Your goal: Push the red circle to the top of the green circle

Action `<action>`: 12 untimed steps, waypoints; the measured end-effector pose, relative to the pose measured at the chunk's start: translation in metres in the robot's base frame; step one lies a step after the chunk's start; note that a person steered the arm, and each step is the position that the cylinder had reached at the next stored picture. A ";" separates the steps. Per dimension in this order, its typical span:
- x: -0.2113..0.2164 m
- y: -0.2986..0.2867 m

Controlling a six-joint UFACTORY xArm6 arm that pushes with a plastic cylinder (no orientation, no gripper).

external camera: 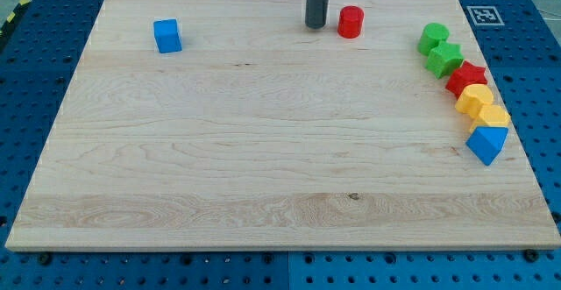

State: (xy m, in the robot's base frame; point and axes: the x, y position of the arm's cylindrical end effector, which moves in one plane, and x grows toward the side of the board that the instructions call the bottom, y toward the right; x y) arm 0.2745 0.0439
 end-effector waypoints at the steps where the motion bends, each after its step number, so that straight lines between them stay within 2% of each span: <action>1: 0.001 0.008; 4: 0.000 0.098; 6: 0.000 0.119; 8: -0.023 0.111; 12: -0.025 0.168</action>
